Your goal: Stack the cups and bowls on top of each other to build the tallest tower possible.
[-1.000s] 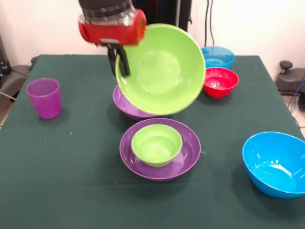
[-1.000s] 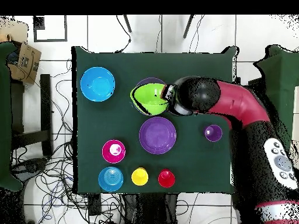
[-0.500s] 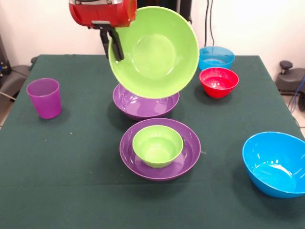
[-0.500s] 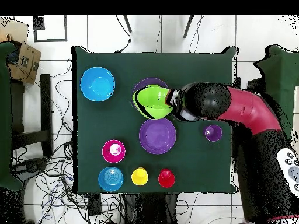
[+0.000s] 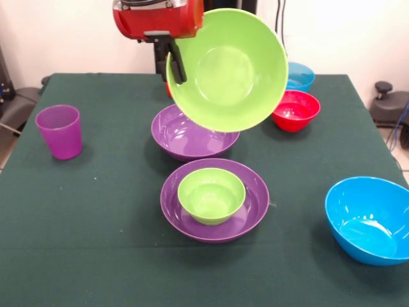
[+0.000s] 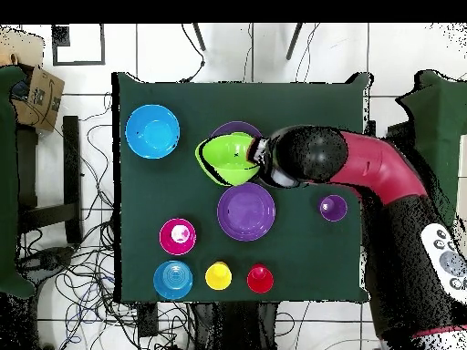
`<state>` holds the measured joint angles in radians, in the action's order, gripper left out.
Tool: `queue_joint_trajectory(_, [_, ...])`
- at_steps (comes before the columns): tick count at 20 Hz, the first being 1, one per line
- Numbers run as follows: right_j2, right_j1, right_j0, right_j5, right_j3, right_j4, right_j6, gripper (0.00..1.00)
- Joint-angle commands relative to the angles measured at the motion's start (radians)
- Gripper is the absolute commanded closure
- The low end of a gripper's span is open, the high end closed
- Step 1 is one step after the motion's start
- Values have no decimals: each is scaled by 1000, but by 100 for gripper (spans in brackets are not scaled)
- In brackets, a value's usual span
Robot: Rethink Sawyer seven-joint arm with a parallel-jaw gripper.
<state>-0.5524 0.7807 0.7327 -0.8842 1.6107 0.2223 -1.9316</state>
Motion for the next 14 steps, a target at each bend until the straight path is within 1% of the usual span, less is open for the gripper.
queue_joint_trajectory(1, [-57,-58,-40,0,53,74,166,100])
queue_joint_trajectory(11, [-56,-85,-60,25,7,78,127,100])
queue_joint_trajectory(13, [-45,-85,-67,69,3,83,92,100])
queue_joint_trajectory(14, [-35,-81,-75,100,-4,98,76,100])
